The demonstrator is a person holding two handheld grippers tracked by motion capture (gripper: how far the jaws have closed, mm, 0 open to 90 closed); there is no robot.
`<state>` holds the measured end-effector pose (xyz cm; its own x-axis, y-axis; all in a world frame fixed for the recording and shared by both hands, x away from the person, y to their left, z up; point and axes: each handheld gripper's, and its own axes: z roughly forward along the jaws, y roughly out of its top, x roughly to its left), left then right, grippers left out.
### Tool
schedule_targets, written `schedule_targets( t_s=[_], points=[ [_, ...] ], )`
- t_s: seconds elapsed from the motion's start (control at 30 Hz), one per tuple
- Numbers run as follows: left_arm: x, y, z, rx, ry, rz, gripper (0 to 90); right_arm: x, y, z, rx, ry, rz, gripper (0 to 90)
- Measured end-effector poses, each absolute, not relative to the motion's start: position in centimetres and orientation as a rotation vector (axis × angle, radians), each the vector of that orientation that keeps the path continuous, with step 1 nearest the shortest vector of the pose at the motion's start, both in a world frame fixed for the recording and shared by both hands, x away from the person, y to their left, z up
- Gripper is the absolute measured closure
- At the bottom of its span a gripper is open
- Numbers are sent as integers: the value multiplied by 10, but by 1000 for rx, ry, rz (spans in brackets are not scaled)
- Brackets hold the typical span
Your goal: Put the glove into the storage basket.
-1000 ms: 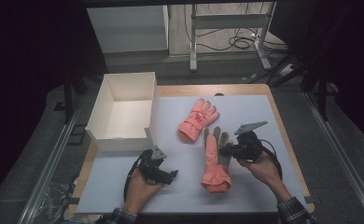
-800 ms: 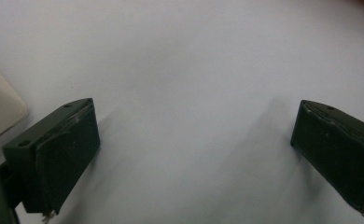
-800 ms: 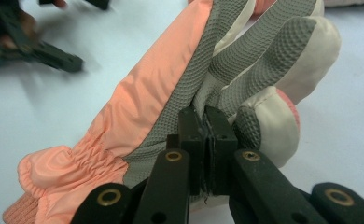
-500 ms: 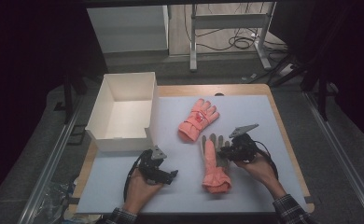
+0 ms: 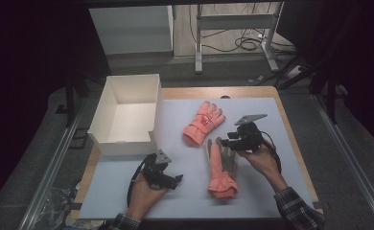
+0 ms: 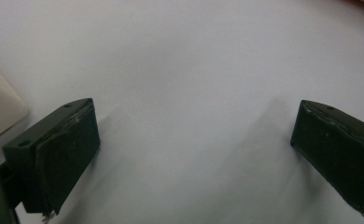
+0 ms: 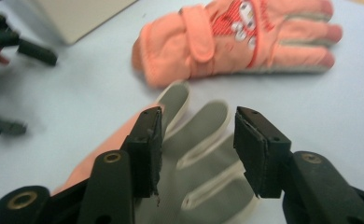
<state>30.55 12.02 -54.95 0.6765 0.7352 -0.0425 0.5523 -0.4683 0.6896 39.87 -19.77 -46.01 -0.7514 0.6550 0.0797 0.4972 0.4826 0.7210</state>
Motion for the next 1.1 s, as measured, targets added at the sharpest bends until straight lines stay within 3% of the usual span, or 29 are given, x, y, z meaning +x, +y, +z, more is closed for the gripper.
schedule_targets(
  t_s=[0.5,1.1],
  points=[
    [306,120,-550,2197,985,338,11,453,-159,-458,1068,2435,1090,422],
    [305,120,-550,2194,988,336,11,502,-128,-484,1115,2443,973,411]
  ],
)
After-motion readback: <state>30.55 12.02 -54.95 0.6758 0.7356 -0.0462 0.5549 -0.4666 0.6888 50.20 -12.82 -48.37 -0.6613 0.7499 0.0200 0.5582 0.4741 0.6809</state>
